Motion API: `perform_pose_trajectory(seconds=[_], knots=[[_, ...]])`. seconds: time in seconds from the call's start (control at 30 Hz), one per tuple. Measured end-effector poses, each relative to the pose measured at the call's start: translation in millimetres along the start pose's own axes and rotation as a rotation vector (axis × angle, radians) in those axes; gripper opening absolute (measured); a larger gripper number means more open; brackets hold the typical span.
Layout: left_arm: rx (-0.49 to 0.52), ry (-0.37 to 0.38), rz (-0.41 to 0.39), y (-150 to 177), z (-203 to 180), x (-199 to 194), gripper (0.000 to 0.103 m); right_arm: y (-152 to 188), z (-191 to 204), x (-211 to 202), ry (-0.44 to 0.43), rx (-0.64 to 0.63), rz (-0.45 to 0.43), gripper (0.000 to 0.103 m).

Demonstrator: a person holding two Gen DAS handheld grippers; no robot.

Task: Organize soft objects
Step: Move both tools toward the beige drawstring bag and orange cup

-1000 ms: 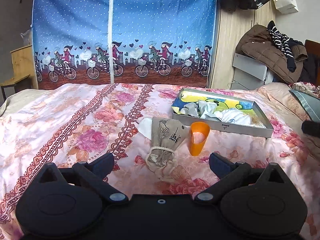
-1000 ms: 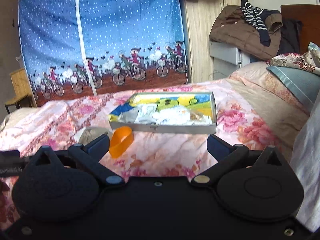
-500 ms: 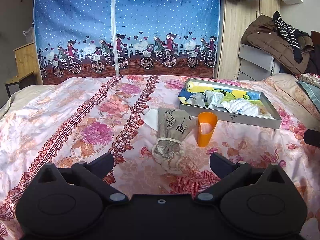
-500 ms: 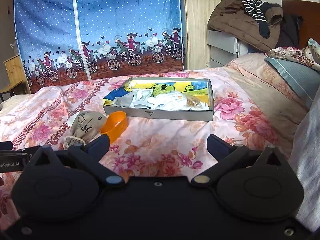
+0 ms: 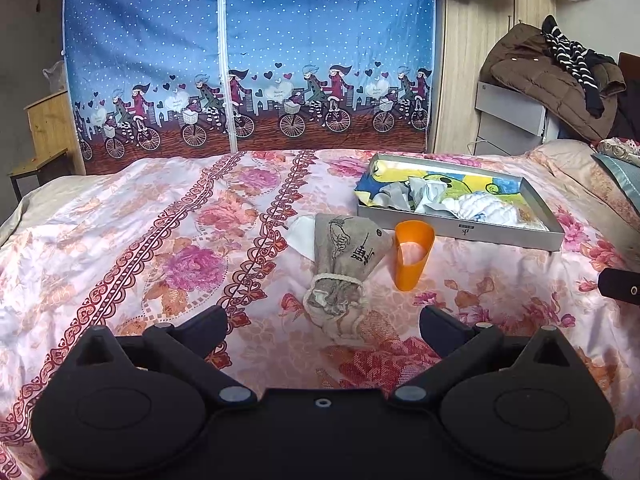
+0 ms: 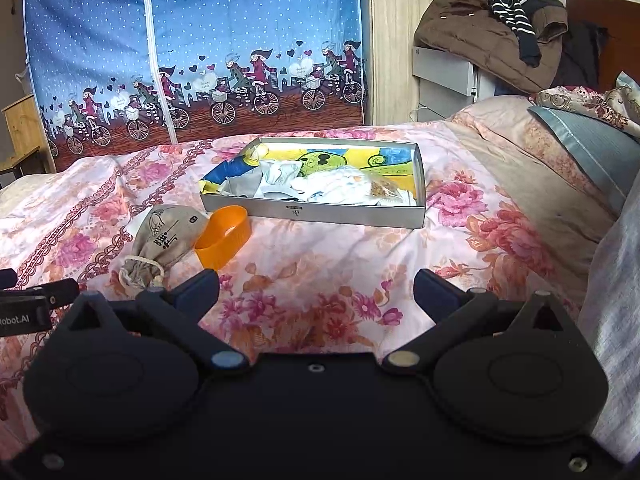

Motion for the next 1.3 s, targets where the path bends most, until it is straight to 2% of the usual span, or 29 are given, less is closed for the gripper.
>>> perform_pose_trajectory(seconds=[1.3], knots=[[0.005,-0.009,0.02,7.1,4.3,3.7,0.102,3.5,-1.0,8.3,-0.008,-0.008,0.029,0.103]])
Point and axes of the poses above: each gripper's, at about its wrist camera, not at the fingertips, and x roughly the way its jaws point, z to its left, y to its underside, the point moved 9 cm from there along x, roughly the way its jaws point, and after that the axes turned 2 degrees about x, right-handed, at the moved point
